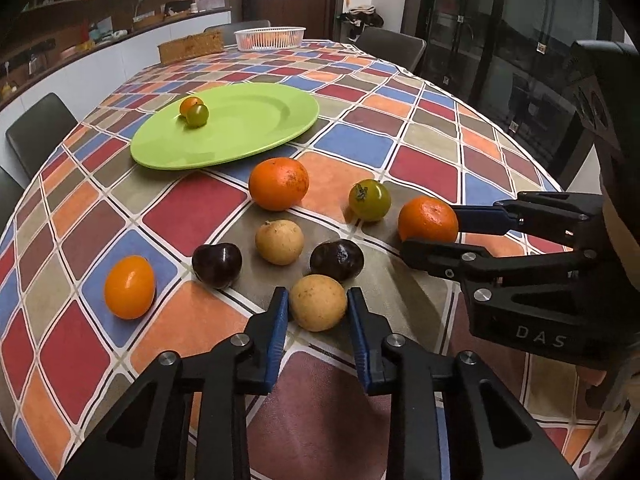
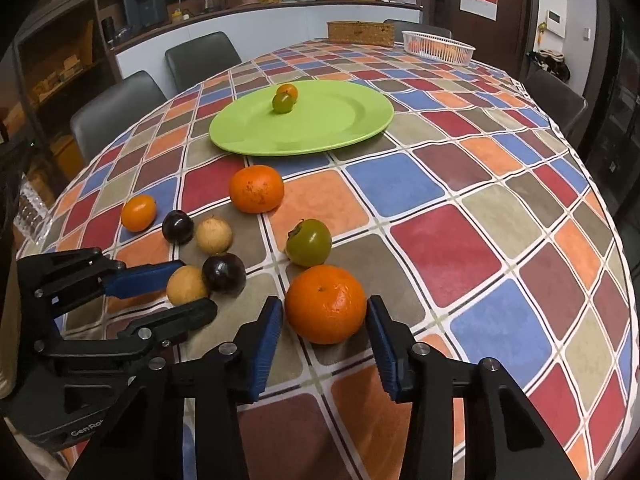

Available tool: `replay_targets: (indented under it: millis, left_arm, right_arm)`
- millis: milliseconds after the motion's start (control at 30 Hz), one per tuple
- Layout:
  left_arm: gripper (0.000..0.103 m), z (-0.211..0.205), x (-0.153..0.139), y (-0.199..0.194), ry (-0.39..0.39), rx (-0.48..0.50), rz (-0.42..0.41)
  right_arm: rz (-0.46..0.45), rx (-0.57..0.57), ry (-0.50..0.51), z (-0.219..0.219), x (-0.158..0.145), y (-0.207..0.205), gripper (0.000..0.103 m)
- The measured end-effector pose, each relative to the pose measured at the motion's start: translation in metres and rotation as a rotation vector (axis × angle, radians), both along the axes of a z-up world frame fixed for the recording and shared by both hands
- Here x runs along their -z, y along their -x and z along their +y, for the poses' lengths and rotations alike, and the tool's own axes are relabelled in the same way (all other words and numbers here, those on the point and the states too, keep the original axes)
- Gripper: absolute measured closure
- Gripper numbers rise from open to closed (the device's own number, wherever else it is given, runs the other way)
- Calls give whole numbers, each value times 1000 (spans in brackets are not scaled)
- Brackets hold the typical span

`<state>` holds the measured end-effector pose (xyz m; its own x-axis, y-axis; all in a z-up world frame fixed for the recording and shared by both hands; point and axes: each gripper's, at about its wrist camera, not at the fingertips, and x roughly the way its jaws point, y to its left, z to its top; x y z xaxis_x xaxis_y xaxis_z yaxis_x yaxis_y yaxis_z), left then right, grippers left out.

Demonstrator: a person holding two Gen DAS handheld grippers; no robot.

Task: Organize fruits
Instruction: 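Grasp the tan round fruit with the left tool while the right tool grasps the large orange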

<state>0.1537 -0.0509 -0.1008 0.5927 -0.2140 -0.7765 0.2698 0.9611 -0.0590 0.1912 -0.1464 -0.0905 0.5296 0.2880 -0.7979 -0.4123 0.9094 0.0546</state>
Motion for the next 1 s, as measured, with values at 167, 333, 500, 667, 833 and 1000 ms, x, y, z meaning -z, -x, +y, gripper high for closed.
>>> replay_targets:
  millis: [167,333,500,667,833,1000]
  left_arm:
    - [74,1,-3,3,8,1,-11]
    - [74,3,-13,8,12,-3,-40]
    - [74,7,-24,13,22,-11,-64]
    - [74,12,-39,20,34,-21,-103]
    - [74,17,-56,24,32,-30,-150]
    - [74,23,-71,21,17,-40,-194]
  right_arm:
    - [-2,6,-3,-1,0,1,61]
    - [-5,6,-15,-1,-3,5,61]
    - [-25,6,-24,0,-13,12,61]
    - [-64,4,-32,3,-30,18,61]
    - [-112,-2,-48,7,-50,24,61]
    - [-148,-5,-57,14,-65,21,61]
